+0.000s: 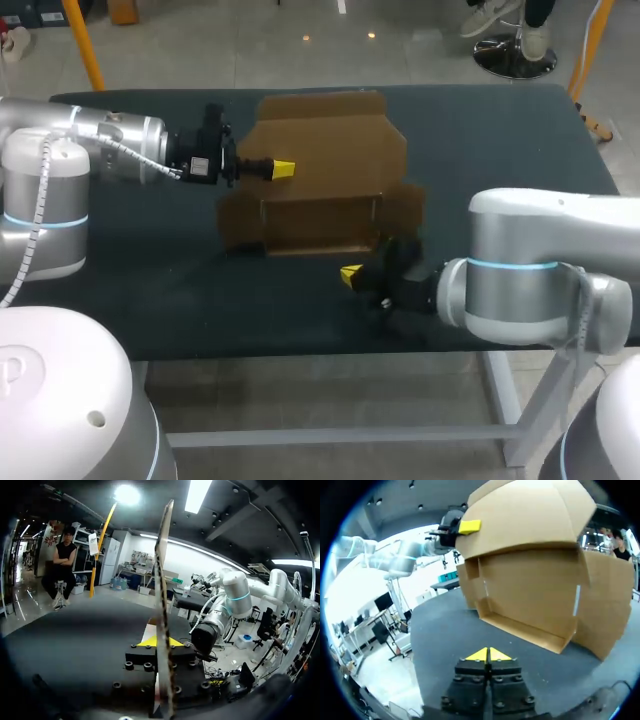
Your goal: Assemble the packaging by folding the flat box into shape, placing the metal phone stand inside, and closing the box properly
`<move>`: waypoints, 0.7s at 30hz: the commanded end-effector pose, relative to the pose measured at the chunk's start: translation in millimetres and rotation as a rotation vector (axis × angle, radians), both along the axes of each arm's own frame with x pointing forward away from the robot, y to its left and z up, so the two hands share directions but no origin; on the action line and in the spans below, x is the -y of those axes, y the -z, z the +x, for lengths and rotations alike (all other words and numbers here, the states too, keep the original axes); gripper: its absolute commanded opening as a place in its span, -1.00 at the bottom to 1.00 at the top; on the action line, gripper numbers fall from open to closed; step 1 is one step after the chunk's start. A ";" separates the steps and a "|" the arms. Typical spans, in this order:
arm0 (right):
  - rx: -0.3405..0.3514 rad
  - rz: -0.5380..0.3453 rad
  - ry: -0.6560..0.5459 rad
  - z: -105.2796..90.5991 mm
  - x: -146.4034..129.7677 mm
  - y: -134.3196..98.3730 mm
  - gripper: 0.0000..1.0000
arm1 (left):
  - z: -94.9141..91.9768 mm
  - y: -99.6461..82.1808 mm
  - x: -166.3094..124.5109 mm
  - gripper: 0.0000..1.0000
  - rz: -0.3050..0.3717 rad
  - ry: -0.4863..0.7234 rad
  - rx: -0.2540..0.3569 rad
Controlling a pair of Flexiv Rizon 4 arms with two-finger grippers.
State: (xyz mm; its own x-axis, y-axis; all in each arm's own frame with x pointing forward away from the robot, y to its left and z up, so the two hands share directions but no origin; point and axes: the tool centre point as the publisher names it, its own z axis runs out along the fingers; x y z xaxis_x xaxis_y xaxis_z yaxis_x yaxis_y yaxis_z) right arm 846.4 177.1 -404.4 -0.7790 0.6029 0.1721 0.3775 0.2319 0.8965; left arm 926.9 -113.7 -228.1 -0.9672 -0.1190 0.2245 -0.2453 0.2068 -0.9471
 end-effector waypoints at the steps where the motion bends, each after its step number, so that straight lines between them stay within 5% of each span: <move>1: -0.024 -0.003 -0.060 -17.0 30.0 -13.4 -1.00 | -0.4 2.5 0.4 -1.00 0.002 0.000 -0.001; 11: 0.005 -0.055 -0.092 -40.5 72.4 -21.1 -1.00 | -0.4 2.5 0.4 -1.00 0.002 0.000 -0.001; 21: 0.035 -0.124 -0.120 -43.2 112.7 -29.0 -1.00 | -0.4 2.5 0.4 -1.00 0.002 0.000 -0.001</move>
